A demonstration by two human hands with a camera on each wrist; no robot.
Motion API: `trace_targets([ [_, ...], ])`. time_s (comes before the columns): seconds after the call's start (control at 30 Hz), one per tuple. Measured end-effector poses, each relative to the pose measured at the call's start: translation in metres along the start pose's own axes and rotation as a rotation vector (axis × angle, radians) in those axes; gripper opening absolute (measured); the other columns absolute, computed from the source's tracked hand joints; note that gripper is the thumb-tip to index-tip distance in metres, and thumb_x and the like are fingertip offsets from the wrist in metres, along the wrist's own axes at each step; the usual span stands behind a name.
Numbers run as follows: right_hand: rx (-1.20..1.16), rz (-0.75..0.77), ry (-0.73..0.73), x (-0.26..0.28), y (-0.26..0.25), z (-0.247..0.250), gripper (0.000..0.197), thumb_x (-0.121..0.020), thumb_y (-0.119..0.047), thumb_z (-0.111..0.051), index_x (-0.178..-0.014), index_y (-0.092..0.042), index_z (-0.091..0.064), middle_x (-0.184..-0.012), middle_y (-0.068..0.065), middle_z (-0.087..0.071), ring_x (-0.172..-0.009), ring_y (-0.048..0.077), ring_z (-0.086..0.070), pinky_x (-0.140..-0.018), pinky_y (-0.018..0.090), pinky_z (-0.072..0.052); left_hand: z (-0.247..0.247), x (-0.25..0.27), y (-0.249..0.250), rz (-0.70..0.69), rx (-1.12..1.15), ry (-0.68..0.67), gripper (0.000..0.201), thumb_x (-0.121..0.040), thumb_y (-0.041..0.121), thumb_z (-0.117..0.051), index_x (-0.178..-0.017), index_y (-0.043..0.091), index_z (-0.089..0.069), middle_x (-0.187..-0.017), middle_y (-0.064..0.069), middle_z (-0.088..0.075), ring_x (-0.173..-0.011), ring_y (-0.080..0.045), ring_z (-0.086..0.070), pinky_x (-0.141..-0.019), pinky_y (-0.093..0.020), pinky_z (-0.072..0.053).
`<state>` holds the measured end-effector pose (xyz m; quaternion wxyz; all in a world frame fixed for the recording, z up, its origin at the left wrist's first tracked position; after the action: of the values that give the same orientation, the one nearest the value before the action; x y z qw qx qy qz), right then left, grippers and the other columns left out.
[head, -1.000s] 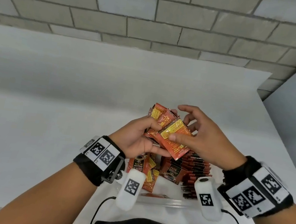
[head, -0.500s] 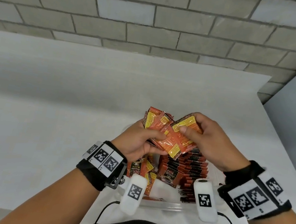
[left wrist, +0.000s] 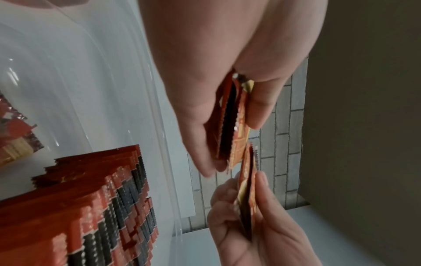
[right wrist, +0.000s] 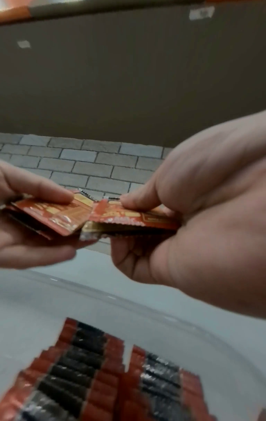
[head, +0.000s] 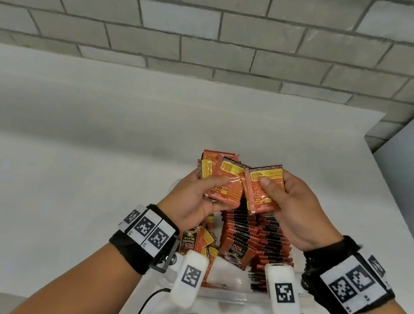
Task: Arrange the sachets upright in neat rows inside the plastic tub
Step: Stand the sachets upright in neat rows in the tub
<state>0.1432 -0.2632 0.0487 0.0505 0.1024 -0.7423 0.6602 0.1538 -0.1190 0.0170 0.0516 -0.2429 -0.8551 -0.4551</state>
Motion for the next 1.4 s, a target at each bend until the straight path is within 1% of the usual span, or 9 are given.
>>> trace_targets([
  [0.1, -0.117, -0.051, 0.013, -0.001, 0.007, -0.004, 0.027, -0.091, -0.018, -0.051, -0.115, -0.008, -0.057, -0.105, 0.008, -0.070, -0.092, 0.018, -0.068, -0.074, 0.029, -0.057, -0.004, 0.001, -0.002, -0.037, -0.104, -0.006, 0.051, -0.075, 0.009, -0.065, -0.125, 0.003, -0.054, -0.118, -0.017, -0.066, -0.107, -0.029, -0.065, -0.086, -0.040, -0.056],
  [0.23, 0.020, -0.080, 0.043, -0.002, 0.013, -0.005, 0.025, -0.095, -0.016, -0.051, -0.117, -0.005, -0.058, -0.107, 0.012, -0.070, -0.095, 0.024, -0.068, -0.077, 0.035, -0.058, -0.005, -0.001, -0.005, -0.033, -0.147, 0.020, 0.056, -0.071, 0.009, -0.070, -0.124, 0.001, -0.055, -0.115, -0.018, -0.067, -0.105, -0.032, -0.066, -0.084, -0.042, -0.057],
  [0.4, 0.096, -0.103, 0.078, -0.002, 0.009, 0.006, 0.023, -0.093, -0.014, -0.054, -0.113, -0.004, -0.061, -0.102, 0.012, -0.071, -0.090, 0.023, -0.069, -0.073, 0.033, -0.057, -0.002, -0.003, -0.009, 0.064, 0.127, 0.024, 0.034, -0.083, 0.012, -0.055, -0.116, 0.004, -0.056, -0.120, -0.023, -0.063, -0.110, -0.037, -0.061, -0.086, -0.052, -0.053],
  [0.5, 0.070, -0.090, 0.116, -0.001, 0.005, 0.011, 0.021, -0.094, -0.015, -0.053, -0.112, -0.006, -0.060, -0.104, 0.013, -0.070, -0.094, 0.026, -0.067, -0.078, 0.037, -0.055, 0.002, -0.004, -0.004, 0.020, 0.148, 0.017, 0.021, -0.090, 0.002, -0.048, -0.108, 0.006, -0.059, -0.112, -0.019, -0.067, -0.102, -0.034, -0.065, -0.084, -0.048, -0.055],
  [0.67, -0.203, -0.136, 0.135, 0.002, 0.012, 0.009, 0.025, -0.094, -0.016, -0.051, -0.117, -0.007, -0.058, -0.105, 0.008, -0.071, -0.091, 0.016, -0.068, -0.077, 0.031, -0.056, -0.005, -0.001, 0.007, -0.100, 0.099, -0.043, 0.040, -0.081, 0.003, -0.057, -0.121, 0.009, -0.056, -0.110, -0.008, -0.070, -0.099, -0.021, -0.068, -0.080, -0.036, -0.058],
  [0.83, -0.360, -0.225, 0.147, 0.006, 0.023, -0.002, 0.024, -0.093, -0.014, -0.053, -0.111, -0.001, -0.061, -0.100, 0.010, -0.073, -0.086, 0.015, -0.070, -0.072, 0.027, -0.056, -0.007, -0.003, 0.004, -0.152, 0.104, -0.036, 0.060, -0.074, -0.001, -0.061, -0.131, 0.001, -0.046, -0.110, -0.012, -0.068, -0.100, -0.022, -0.068, -0.082, -0.034, -0.057],
  [0.97, -0.286, -0.305, 0.128, 0.006, 0.028, -0.011, 0.023, -0.092, -0.017, -0.055, -0.112, -0.006, -0.060, -0.099, 0.010, -0.072, -0.091, 0.020, -0.069, -0.079, 0.043, -0.057, -0.007, -0.005, 0.000, -0.142, 0.109, -0.023, 0.042, -0.081, -0.002, -0.059, -0.122, 0.001, -0.053, -0.107, -0.013, -0.069, -0.102, -0.025, -0.066, -0.082, -0.035, -0.057],
  [1.13, -0.120, -0.207, 0.225, 0.005, 0.018, 0.001, 0.027, -0.093, -0.016, -0.054, -0.119, -0.008, -0.056, -0.106, 0.009, -0.070, -0.095, 0.021, -0.066, -0.077, 0.037, -0.054, 0.003, -0.008, 0.001, -0.033, 0.281, -0.014, 0.024, -0.091, 0.009, -0.048, -0.111, 0.002, -0.059, -0.111, -0.018, -0.067, -0.103, -0.031, -0.064, -0.088, -0.045, -0.054],
  [1.4, -0.077, -0.114, 0.132, 0.002, 0.006, -0.009, 0.021, -0.091, -0.011, -0.054, -0.112, -0.013, -0.059, -0.100, 0.003, -0.072, -0.083, 0.012, -0.070, -0.065, 0.024, -0.055, 0.010, -0.008, 0.006, -0.051, -0.164, 0.006, 0.033, -0.083, 0.003, -0.067, -0.115, 0.007, -0.060, -0.109, -0.009, -0.071, -0.101, -0.023, -0.068, -0.077, -0.036, -0.058],
])
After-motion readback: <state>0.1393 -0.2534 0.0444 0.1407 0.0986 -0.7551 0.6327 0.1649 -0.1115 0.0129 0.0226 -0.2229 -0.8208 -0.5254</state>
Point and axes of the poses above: each hand's wrist, its own x-axis away from the middle knuckle, its own z-axis out of the back of the hand, y = z × x, the point moved 8 cm from there along -x, towards the middle knuckle
